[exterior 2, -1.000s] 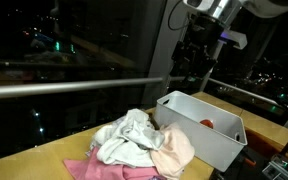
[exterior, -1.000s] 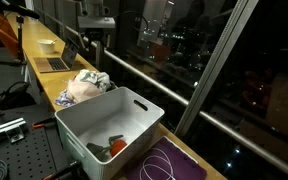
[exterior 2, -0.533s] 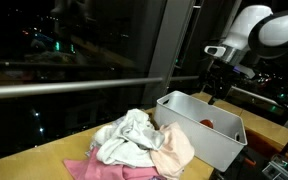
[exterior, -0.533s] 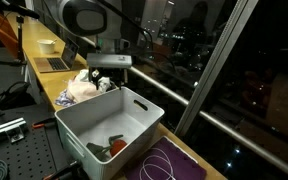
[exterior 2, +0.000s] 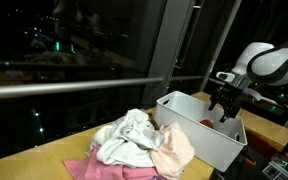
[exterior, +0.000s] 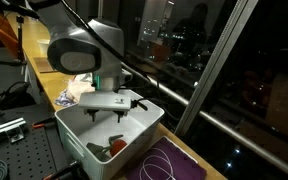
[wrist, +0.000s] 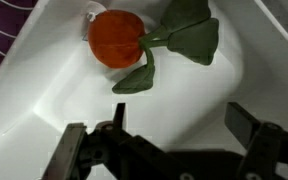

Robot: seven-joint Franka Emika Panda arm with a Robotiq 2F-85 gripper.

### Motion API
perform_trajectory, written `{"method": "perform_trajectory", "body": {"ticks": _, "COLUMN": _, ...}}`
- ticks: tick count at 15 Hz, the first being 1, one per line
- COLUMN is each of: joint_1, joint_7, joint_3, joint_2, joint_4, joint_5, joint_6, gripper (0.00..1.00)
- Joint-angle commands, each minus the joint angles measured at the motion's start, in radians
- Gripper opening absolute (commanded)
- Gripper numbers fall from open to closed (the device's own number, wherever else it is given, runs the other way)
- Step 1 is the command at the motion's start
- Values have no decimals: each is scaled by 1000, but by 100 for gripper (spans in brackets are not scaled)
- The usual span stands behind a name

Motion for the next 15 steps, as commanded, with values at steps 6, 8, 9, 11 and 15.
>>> {"method": "perform_trajectory", "body": {"ticks": 6, "joint_1": -37, "joint_7": -70, "joint_3": 17, "joint_2": 162, "joint_4": 41, "joint_5": -60, "joint_6": 166, "gripper": 100}}
{"method": "perform_trajectory", "body": {"ticks": 8, "joint_1": -35, "joint_7": -55, "joint_3": 5, "joint_2": 201, "joint_4": 46, "joint_5": -125, "joint_6": 197, "gripper": 100}}
{"method": "perform_trajectory", "body": {"ticks": 9, "joint_1": -29, "joint_7": -44, "joint_3": -9, "joint_2": 216, "joint_4": 47, "joint_5": -173, "joint_6": 211, "gripper": 100}}
{"method": "perform_trajectory", "body": {"ticks": 11, "joint_1": -23, "joint_7": -29, "joint_3": -31, "joint_2": 245, "joint_4": 58, "joint_5": -256, "joint_6": 232, "gripper": 100}}
{"method": "perform_trajectory", "body": {"ticks": 15, "joint_1": -23, "joint_7": -11, "joint_3": -67, "joint_2": 290, "joint_4": 106, "joint_5": -362, "joint_6": 243, "gripper": 100}}
